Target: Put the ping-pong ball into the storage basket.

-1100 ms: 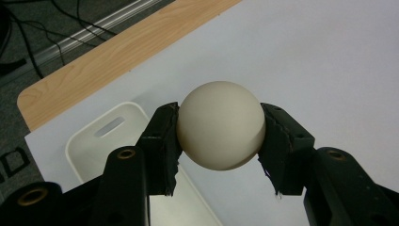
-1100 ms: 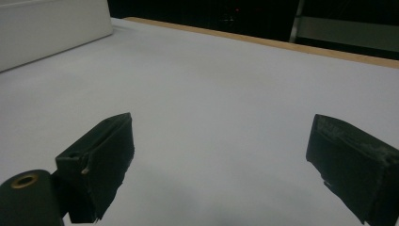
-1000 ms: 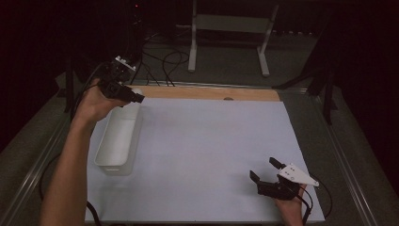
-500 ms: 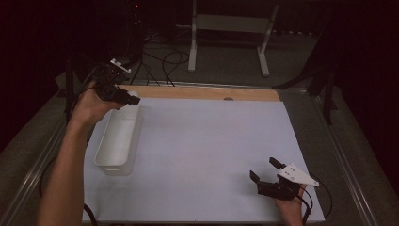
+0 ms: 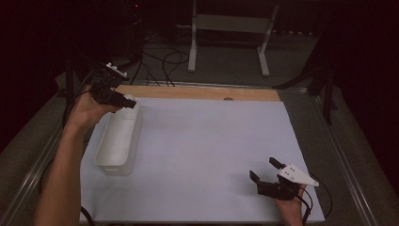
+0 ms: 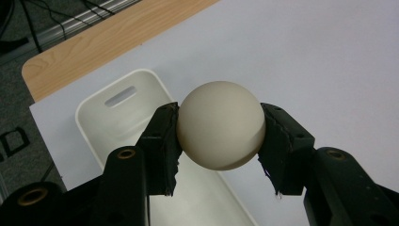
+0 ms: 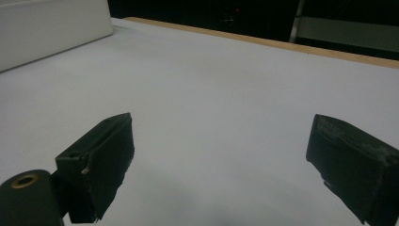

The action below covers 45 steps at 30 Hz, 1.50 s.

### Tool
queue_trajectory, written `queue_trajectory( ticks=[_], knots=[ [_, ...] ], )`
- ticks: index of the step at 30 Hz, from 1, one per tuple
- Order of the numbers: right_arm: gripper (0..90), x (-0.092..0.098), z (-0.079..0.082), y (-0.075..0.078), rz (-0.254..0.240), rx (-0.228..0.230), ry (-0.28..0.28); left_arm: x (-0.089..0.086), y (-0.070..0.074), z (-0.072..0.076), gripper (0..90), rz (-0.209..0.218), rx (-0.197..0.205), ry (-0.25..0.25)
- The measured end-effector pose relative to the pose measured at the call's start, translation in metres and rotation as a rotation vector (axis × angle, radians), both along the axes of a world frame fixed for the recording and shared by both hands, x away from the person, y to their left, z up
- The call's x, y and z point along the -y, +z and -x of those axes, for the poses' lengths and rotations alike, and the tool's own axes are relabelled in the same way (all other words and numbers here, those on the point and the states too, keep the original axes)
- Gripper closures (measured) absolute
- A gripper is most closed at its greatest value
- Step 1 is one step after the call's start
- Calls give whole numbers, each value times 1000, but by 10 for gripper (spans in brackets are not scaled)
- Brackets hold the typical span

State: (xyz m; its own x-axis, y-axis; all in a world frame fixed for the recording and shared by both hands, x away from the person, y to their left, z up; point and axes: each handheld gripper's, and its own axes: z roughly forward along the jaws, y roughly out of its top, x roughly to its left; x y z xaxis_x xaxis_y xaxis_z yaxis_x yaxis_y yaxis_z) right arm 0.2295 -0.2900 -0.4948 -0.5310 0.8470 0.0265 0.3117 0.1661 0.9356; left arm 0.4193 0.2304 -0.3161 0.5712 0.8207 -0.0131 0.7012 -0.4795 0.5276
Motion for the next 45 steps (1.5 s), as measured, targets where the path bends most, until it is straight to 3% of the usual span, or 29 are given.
queue_trajectory(
  ticks=[27,41,45],
  knots=[
    [77,0,-1,-1,3,-1,2,-16,-23,5,513,-8,-38,27],
    [77,0,0,0,1,-1,0,-17,-52,12,510,-22,-75,34],
    [77,0,0,0,0,-1,0,-20,-70,18,509,-32,-90,42]
  ],
)
